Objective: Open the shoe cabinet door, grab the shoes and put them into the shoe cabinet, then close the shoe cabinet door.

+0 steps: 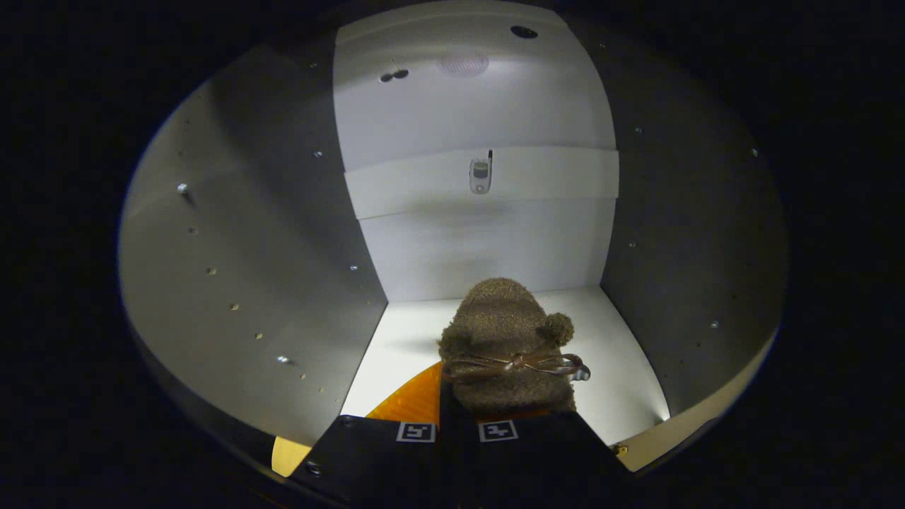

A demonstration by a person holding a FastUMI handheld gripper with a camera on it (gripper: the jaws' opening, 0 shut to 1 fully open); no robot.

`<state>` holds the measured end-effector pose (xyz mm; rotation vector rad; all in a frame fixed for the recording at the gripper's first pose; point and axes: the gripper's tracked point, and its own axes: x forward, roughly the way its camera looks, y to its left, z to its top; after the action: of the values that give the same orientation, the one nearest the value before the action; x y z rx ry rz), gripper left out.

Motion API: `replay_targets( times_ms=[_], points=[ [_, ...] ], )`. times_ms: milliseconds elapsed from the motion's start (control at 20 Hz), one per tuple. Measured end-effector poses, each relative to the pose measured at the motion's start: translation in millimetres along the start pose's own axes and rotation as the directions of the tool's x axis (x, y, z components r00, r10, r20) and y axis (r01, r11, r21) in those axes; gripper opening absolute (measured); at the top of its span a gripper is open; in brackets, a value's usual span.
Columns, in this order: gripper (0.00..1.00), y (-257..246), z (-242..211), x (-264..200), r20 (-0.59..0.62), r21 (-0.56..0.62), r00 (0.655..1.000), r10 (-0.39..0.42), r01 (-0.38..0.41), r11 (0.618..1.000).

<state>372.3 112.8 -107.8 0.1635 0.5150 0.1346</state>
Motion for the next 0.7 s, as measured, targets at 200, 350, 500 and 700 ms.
replay_targets(
  times_ms=[200,350,500,700],
  points=[
    [0.07,-3.4,-5.4,31.0,-0.029,-0.057,0.999,-0.031,0.029,0.998],
    [0.08,-7.3,-7.6,50.7,-0.047,-0.045,0.996,-0.075,0.073,0.996],
    [0.09,-16.3,-14.9,65.0,-0.080,-0.017,0.989,-0.121,0.120,0.993],
    [0.14,-14.1,-21.7,65.5,-0.112,0.006,0.986,-0.125,0.126,0.992]
  ],
)
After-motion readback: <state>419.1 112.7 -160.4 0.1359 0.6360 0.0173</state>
